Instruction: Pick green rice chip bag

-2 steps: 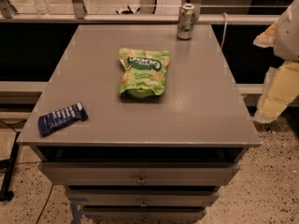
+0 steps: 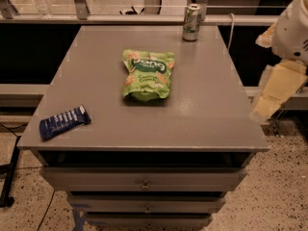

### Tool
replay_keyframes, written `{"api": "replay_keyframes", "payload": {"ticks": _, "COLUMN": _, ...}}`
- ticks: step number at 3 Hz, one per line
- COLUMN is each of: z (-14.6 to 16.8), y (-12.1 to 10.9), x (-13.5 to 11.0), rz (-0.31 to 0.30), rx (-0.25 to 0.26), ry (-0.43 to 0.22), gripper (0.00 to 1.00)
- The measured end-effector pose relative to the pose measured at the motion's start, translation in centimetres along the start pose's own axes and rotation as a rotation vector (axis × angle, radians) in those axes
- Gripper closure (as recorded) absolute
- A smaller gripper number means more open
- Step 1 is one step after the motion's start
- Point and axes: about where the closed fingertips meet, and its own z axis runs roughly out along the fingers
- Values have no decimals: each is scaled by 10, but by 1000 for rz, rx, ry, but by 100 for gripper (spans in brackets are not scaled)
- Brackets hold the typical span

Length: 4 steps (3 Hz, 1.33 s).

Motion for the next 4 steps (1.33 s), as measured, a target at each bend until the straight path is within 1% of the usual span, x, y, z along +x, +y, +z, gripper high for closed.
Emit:
{"api": "replay_keyframes", "payload": {"ticks": 1, "z": 15, "y": -8, "x": -17, "rz": 111, "rx": -18, "ry": -40, "gripper": 0}}
{"api": "replay_keyframes", "payload": {"ticks": 2, "z": 17, "y": -9, "x": -20, "rz": 148, "rx": -19, "ry": -45, "gripper": 0}}
{"api": "replay_keyframes", "payload": {"ticks": 3, "z": 17, "y": -9, "x": -20, "rz": 148, "rx": -19, "ry": -45, "gripper": 0}}
{"api": "replay_keyframes", "payload": {"ticks": 4, "z": 26, "y": -19, "x": -41, "rz": 200, "rx": -20, "ry": -66, "gripper": 0}}
